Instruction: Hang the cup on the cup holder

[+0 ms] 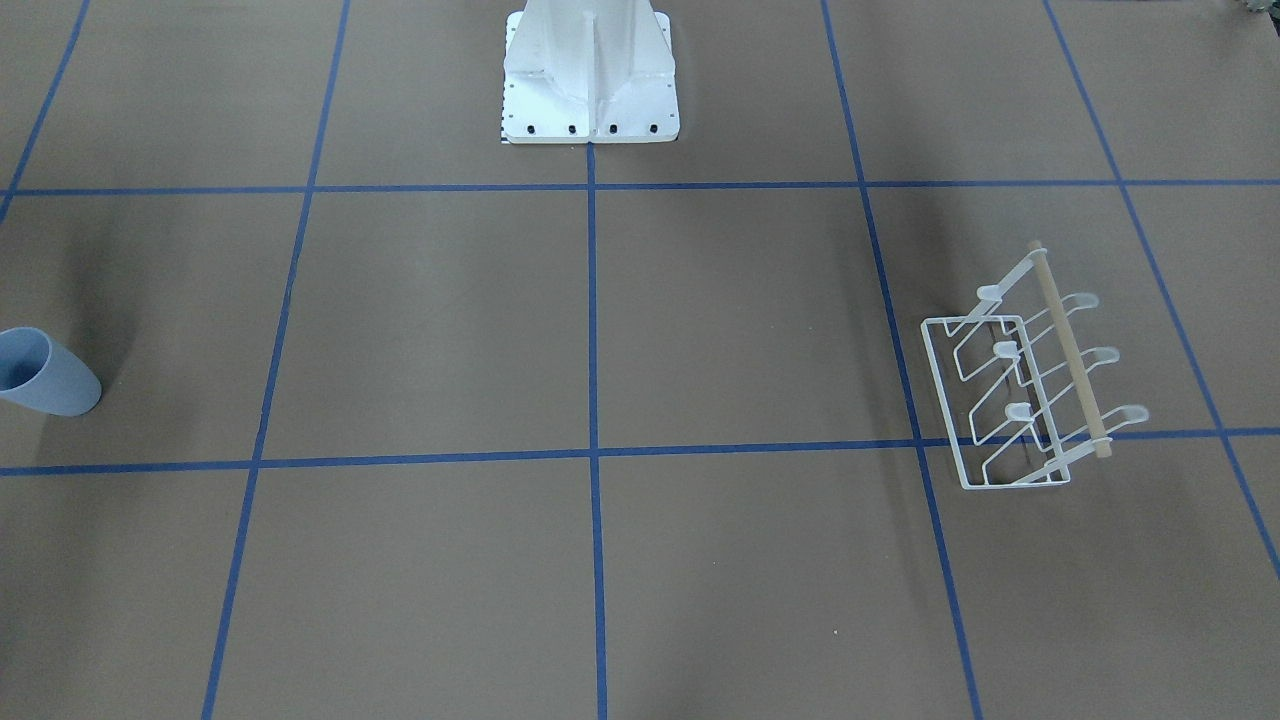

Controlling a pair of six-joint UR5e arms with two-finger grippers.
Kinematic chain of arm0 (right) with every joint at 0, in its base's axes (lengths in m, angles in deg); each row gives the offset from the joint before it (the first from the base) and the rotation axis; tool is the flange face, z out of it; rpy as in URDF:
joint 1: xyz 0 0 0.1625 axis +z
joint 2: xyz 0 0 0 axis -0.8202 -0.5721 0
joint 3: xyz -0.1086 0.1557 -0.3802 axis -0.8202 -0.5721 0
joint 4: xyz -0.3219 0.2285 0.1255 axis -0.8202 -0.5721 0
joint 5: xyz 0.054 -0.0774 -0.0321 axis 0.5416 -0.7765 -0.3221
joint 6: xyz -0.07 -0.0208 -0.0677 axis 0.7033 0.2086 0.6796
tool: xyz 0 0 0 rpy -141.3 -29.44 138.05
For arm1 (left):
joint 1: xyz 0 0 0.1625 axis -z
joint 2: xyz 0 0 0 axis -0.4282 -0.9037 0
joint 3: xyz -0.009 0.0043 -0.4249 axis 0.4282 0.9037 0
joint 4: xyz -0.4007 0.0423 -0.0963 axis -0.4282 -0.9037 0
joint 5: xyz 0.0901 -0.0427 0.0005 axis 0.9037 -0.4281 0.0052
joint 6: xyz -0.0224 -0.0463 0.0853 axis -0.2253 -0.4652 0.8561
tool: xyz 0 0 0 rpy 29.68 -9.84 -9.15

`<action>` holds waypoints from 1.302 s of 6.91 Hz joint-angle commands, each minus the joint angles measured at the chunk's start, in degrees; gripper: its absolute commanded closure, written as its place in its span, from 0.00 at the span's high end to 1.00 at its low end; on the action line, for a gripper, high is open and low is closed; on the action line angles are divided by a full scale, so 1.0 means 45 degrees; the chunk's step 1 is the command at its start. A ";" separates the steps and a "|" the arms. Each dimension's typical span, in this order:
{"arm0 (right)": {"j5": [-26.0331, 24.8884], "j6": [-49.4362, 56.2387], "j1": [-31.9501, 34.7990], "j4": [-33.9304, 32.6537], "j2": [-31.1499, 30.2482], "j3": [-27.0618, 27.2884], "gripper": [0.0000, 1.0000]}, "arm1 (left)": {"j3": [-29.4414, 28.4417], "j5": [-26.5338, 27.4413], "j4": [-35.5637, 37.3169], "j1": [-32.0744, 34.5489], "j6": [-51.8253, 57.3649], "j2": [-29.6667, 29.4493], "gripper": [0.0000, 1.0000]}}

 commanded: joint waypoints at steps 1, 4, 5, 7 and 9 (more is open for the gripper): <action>-0.0010 0.0014 -0.0223 0.0019 0.0163 -0.0798 1.00 | 0.0010 -0.0007 -0.0010 -0.0020 0.0000 -0.0002 0.99; -0.0069 0.0131 -0.0282 0.0020 0.0437 -0.1854 1.00 | 0.0010 -0.0007 -0.0049 -0.0157 0.0000 -0.0002 0.99; -0.0088 0.0112 -0.0340 0.0039 0.0786 -0.2360 1.00 | 0.0029 -0.0007 -0.0107 -0.0177 0.0000 -0.0002 0.99; -0.0089 0.0151 -0.0360 0.0039 0.1237 -0.3162 1.00 | 0.0029 -0.0007 -0.0205 -0.0196 -0.0020 -0.0002 0.99; -0.0069 0.0092 -0.0574 0.0039 0.1238 -0.3322 0.99 | 0.0029 -0.0007 -0.0225 -0.0196 0.0000 -0.0002 0.99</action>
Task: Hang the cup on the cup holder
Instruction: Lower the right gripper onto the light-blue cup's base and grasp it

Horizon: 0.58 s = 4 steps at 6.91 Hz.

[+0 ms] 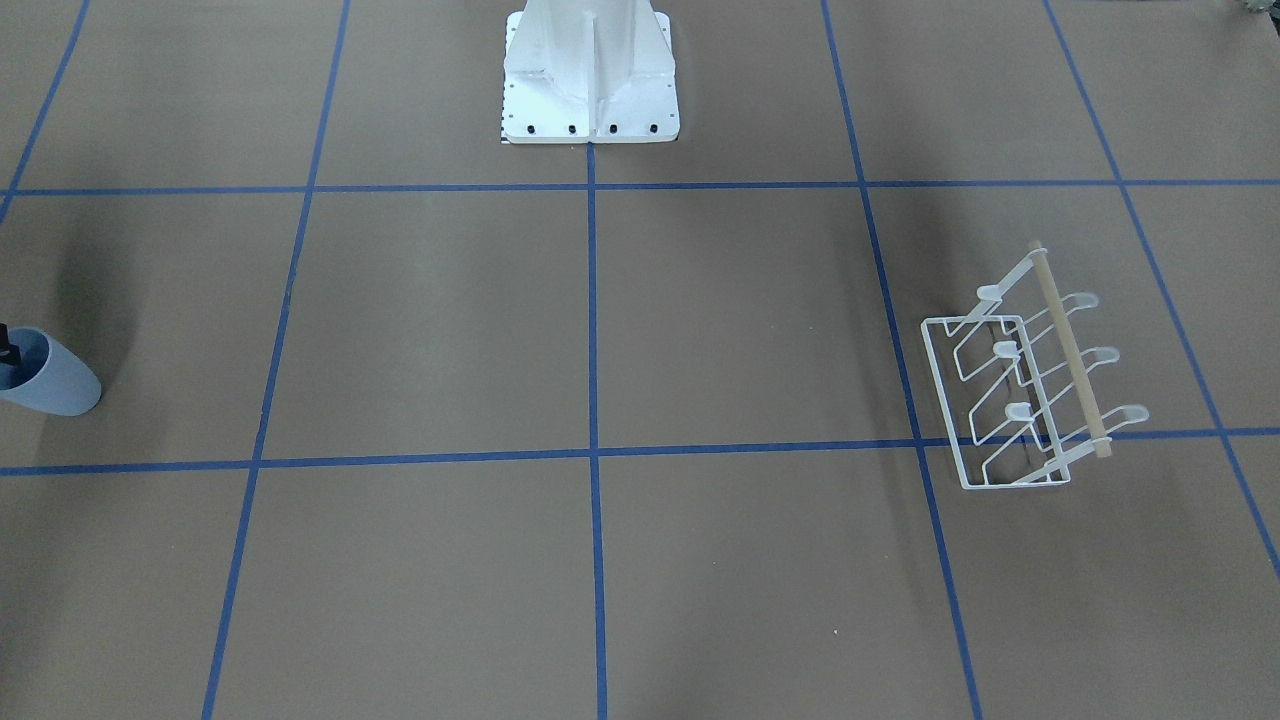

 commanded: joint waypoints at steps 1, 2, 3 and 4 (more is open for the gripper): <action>0.0054 -0.0133 -0.0156 -0.0019 0.0037 -0.0098 0.59 | 0.0001 0.0000 -0.0012 -0.0023 0.0006 0.0000 0.99; 0.0035 -0.0018 -0.0157 0.0000 0.0037 -0.0040 0.01 | 0.0001 0.0000 -0.0012 -0.0024 0.0006 0.0000 0.99; 0.0035 0.0022 -0.0157 0.0020 0.0056 0.0038 0.00 | 0.0001 0.0000 -0.0012 -0.0024 0.0006 0.0000 0.99; 0.0016 0.0061 -0.0157 0.0020 0.0056 0.0194 0.00 | 0.0001 0.0000 -0.0012 -0.0043 0.0006 0.0000 0.99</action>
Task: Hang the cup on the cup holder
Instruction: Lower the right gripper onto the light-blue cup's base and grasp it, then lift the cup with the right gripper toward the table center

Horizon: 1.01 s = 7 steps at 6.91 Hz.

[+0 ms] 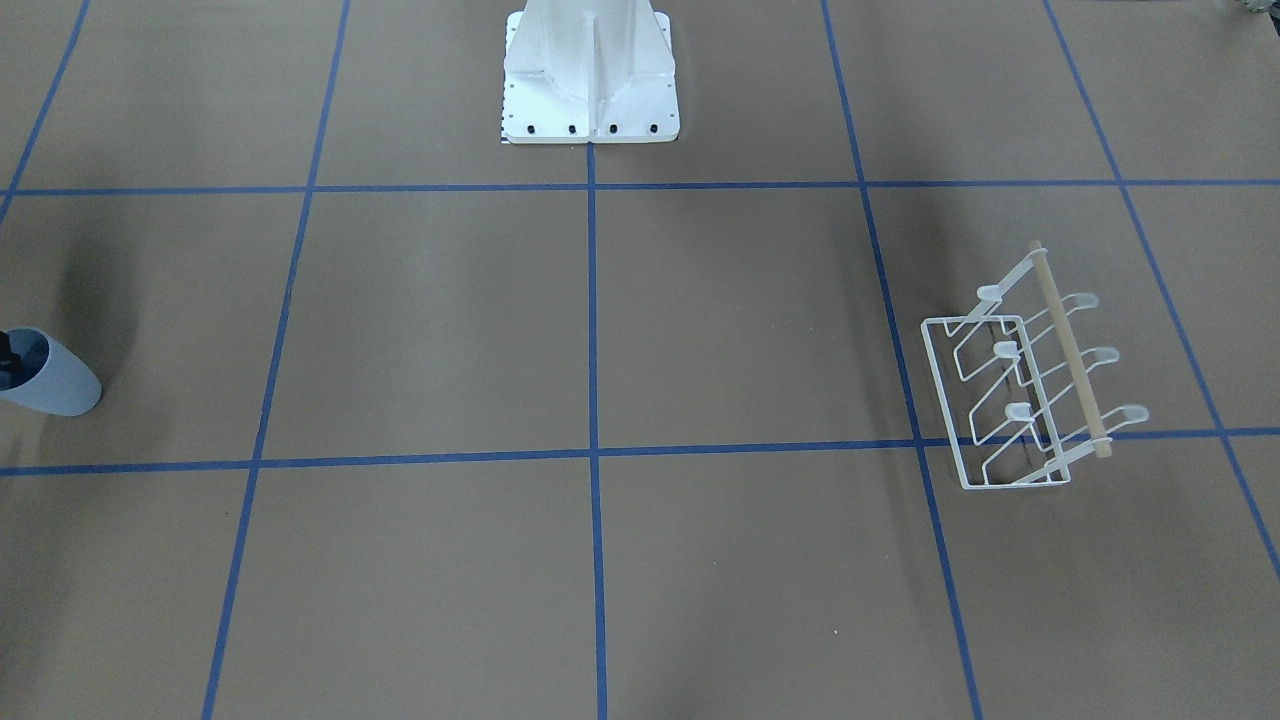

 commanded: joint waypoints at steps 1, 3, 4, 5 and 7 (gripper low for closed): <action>-0.0017 0.0052 0.0014 0.0008 -0.0012 0.0422 0.00 | 0.0000 0.0000 0.0019 -0.0033 0.0000 0.0000 0.99; 0.0371 -0.0161 0.0266 -0.0050 0.0007 0.1764 0.00 | 0.0078 0.0000 0.0000 -0.0034 -0.0019 -0.0077 0.99; 0.1128 -0.0260 0.0287 -0.0031 0.0065 0.2527 0.00 | 0.0098 -0.0019 0.0000 -0.0034 -0.0019 -0.0368 0.99; 0.1310 -0.1711 0.0287 -0.0031 0.0607 0.3327 0.00 | 0.0388 0.0000 0.0039 -0.0053 -0.0058 -0.0700 0.99; 0.1389 -0.5457 -0.0119 0.0395 0.1877 0.4696 0.00 | 0.0761 0.0078 -0.0928 -0.0986 -0.3296 -0.1149 0.99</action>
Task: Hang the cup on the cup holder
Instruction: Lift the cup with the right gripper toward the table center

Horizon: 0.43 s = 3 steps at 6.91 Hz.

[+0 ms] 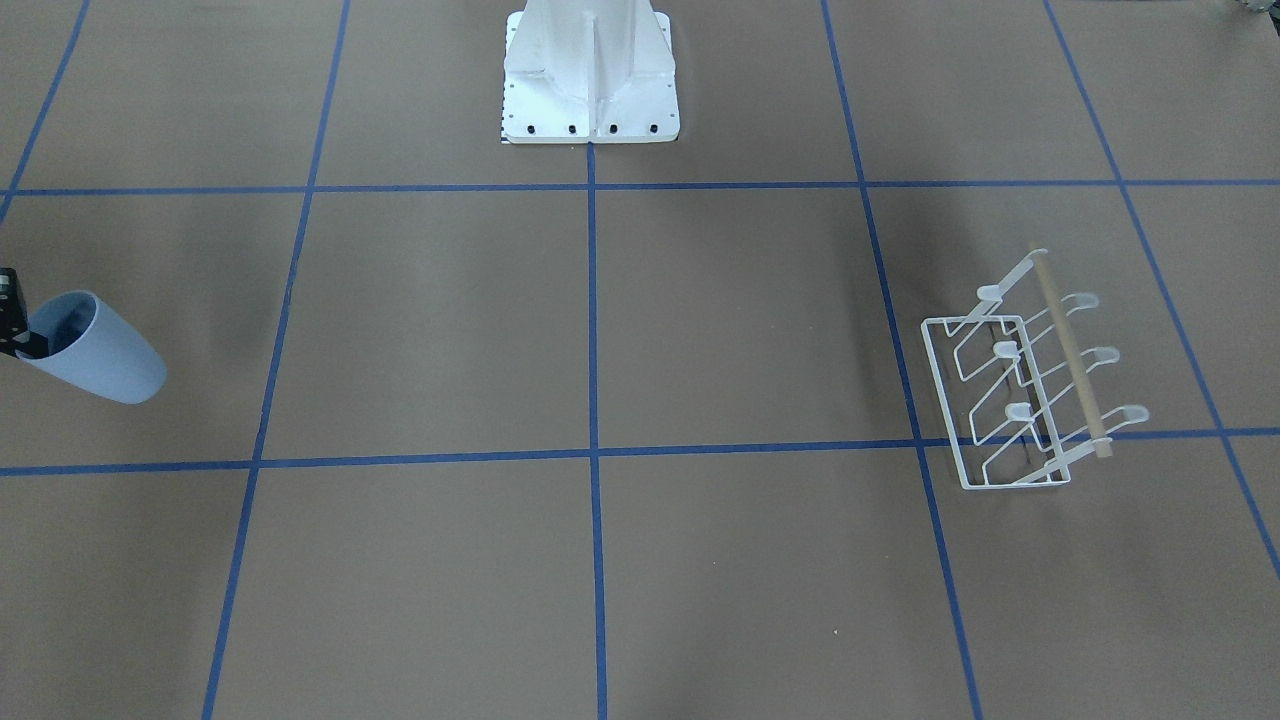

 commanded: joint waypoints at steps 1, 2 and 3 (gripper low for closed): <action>0.0082 -0.5091 -0.0824 0.2914 0.0824 0.0897 0.00 | 0.0080 0.0075 -0.3511 -0.1021 -0.4833 -0.0302 0.99; -0.0266 -0.8716 -0.1506 0.6304 0.0728 0.0723 0.00 | 0.0021 0.0075 -0.5665 -0.1471 -0.7490 -0.0282 0.99; -0.1198 -1.1788 -0.2287 0.9257 0.0553 0.0702 0.00 | 0.0059 0.0017 -0.7253 -0.1843 -0.9682 -0.0340 0.99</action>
